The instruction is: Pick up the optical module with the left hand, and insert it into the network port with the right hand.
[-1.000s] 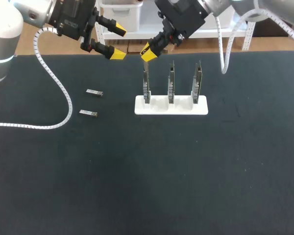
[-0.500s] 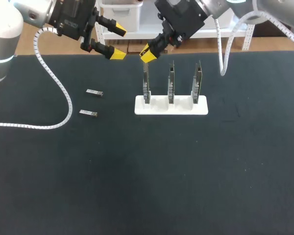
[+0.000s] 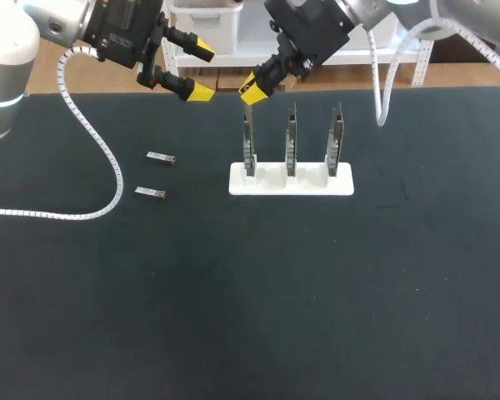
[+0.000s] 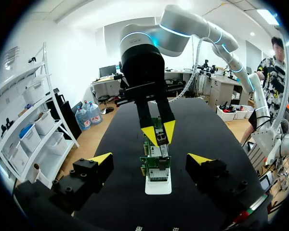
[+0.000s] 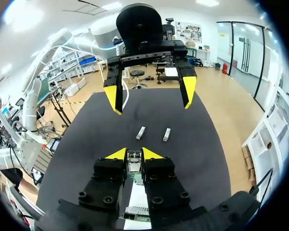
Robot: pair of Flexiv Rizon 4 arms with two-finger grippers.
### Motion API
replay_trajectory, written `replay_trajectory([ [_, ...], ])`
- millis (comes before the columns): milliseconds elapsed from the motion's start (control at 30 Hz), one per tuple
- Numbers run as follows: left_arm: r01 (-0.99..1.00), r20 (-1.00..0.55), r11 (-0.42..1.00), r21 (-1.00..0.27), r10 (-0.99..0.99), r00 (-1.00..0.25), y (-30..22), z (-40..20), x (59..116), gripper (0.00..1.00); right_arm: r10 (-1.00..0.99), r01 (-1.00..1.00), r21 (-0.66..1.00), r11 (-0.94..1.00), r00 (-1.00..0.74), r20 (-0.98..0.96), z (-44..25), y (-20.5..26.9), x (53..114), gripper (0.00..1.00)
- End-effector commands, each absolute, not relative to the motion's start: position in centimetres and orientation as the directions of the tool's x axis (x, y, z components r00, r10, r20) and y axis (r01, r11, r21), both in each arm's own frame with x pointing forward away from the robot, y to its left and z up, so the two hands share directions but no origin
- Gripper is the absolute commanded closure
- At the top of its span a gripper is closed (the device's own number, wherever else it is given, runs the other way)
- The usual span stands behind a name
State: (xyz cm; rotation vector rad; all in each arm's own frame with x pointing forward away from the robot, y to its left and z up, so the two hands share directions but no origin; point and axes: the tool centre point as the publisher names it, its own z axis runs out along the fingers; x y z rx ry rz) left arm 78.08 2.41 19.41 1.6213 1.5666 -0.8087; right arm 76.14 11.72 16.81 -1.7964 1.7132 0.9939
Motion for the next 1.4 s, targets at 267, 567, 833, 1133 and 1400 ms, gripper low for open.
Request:
replay_trajectory([
  [267,0.997,-0.838,0.009,0.075,0.543,0.058,2.37,19.5,78.09,0.0,-0.642,-0.98,0.155,-0.122,-0.041,-0.765,16.51,11.99,76.15,1.0],
  [567,0.997,-0.838,0.009,0.075,0.543,0.058,2.37,19.5,78.09,0.0,-0.645,-0.98,0.147,-0.132,-0.028,-0.763,16.85,12.2,76.47,1.0],
  [833,0.997,-0.838,0.009,0.075,0.543,0.058,2.37,19.5,78.09,0.0,-0.644,-0.981,0.15,-0.126,-0.034,-0.764,16.8,12.17,76.28,1.0],
  [1133,0.997,-0.838,0.009,0.075,0.543,0.058,2.37,19.5,78.09,0.0,-0.64,-0.981,0.152,-0.12,-0.041,-0.767,16.52,11.97,76.16,1.0],
  [1400,0.997,-0.838,0.009,0.075,0.543,0.058,2.37,19.5,78.09,0.0,-0.643,-0.982,0.147,-0.116,-0.038,-0.765,16.89,11.85,76.03,1.0],
])
